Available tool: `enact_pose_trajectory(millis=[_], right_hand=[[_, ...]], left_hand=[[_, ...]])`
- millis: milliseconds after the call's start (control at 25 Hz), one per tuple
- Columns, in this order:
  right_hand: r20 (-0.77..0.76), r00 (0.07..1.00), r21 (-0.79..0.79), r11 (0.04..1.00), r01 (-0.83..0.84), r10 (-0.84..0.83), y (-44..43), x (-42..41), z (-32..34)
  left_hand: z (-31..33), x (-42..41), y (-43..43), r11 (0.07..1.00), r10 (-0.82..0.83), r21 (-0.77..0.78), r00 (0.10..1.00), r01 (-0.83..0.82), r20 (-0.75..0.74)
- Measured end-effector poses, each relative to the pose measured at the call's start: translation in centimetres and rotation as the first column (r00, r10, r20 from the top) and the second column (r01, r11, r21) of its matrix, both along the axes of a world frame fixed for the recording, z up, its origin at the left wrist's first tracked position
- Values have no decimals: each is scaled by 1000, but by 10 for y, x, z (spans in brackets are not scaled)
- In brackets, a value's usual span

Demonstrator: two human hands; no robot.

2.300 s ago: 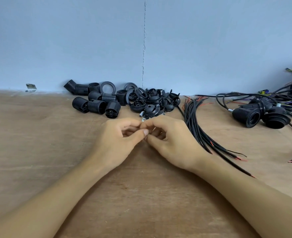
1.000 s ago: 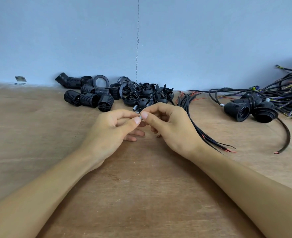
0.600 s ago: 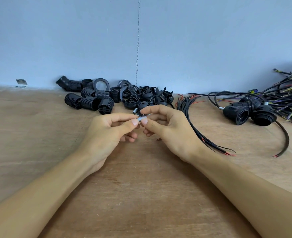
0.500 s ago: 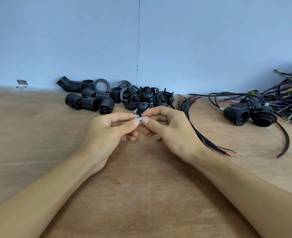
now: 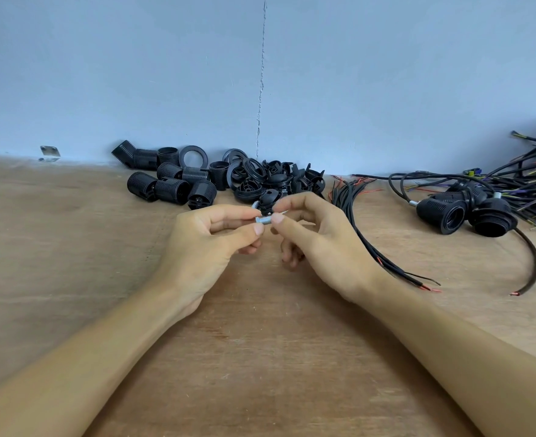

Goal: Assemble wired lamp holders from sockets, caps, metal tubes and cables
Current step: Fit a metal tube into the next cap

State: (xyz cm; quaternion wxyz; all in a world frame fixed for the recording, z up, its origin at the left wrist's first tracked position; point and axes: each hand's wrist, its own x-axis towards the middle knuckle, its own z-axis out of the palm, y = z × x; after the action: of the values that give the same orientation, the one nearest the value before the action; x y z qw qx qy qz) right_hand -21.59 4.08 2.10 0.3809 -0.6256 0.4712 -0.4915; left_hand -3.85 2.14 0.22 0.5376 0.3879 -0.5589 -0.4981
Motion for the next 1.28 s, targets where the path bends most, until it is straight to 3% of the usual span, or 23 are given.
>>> enact_pose_trajectory(millis=[160,320,560,720,880,1080,1280], right_hand=[[-104,993,36,997,66,-62,-2,0,-2],[34,999,25,1000,-15,14,-2,-3,-1],[-36,998,128,990,54,-50,-3,-3,1],[-1,996,70,994,-85,85,-1,-5,3],[-80,997,139,990,26,-15,-3,-2,2],[-13,992,104,987,-124,126,-2,-8,3],[-39,999,152,988,-16,22,-5,-6,1]], left_hand=[[2,1,2,997,36,-69,998,-33,50],[3,1,4,995,35,-101,994,-24,104],[5,-4,10,989,30,-149,977,2,211],[7,-3,10,988,63,-153,979,-33,196],[8,-5,14,983,38,-184,976,2,217],[8,-5,13,980,69,-196,978,-29,198],[9,-8,16,972,73,-233,970,-18,230]])
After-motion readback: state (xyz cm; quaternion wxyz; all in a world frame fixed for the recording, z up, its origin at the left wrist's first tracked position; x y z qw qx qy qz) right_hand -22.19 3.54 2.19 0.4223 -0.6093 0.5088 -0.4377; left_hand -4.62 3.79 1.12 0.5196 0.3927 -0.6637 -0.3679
